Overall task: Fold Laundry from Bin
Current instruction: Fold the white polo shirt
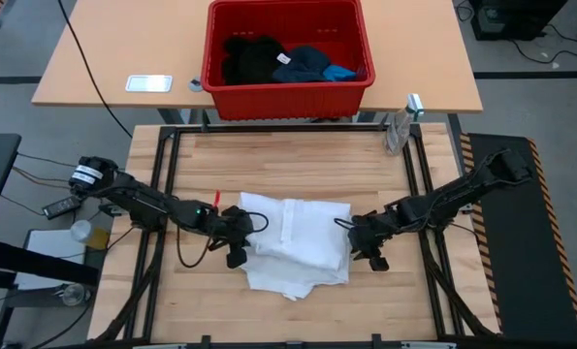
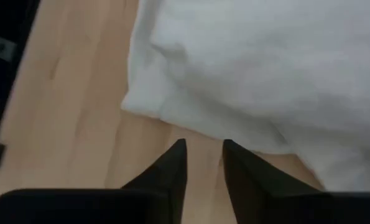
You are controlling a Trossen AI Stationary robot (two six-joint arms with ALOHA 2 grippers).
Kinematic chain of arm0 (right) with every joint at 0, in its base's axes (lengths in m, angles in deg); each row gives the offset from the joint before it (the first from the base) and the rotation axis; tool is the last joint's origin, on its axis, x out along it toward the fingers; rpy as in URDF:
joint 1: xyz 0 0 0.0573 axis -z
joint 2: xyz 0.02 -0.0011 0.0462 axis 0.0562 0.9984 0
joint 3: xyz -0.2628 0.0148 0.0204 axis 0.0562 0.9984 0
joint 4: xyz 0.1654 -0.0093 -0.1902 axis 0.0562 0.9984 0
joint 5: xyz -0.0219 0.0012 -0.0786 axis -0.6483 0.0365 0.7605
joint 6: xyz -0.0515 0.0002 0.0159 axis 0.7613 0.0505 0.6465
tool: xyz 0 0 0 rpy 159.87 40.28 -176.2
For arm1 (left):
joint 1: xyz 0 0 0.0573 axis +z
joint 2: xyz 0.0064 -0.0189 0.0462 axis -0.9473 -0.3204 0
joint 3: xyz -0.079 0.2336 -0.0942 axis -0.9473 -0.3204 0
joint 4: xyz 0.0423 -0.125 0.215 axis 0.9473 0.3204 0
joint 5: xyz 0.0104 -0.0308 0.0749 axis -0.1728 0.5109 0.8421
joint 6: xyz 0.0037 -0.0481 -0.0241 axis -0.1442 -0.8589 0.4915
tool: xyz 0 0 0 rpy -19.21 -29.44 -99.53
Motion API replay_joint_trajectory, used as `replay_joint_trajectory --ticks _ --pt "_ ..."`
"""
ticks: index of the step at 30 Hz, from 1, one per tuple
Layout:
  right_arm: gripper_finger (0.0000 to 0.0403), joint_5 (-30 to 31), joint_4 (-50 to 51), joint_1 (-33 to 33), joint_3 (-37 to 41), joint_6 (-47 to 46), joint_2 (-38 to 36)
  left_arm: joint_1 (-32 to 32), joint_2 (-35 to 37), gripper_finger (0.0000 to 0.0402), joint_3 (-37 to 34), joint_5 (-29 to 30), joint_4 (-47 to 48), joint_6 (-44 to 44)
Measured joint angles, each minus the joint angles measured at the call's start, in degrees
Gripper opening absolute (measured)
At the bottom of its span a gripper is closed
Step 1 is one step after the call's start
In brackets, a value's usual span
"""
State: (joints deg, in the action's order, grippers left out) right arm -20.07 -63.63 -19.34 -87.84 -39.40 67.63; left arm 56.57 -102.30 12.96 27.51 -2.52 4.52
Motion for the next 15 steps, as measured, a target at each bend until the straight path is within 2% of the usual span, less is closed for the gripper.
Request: replay_joint_trajectory --ticks 4,9,12,15 --pt "0.0148 -3.15 2.49 1.68 -1.97 -3.37 0.0 -0.33 0.0 0.0137 1.09 -3.48 -0.1 -3.22" --pt "0.0159 -3.19 9.95 3.04 -6.25 -4.79 0.0 -0.26 0.48 0.0235 4.39 -9.24 2.94 -5.77" --pt "0.0159 -3.52 15.67 3.89 -9.22 -3.62 -0.02 -0.28 1.24 0.0268 6.99 -12.48 9.45 -5.56" --pt "0.0158 -4.44 20.82 4.63 -11.92 -3.27 -0.02 -0.28 2.33 0.0279 9.43 -13.47 16.0 -4.27"
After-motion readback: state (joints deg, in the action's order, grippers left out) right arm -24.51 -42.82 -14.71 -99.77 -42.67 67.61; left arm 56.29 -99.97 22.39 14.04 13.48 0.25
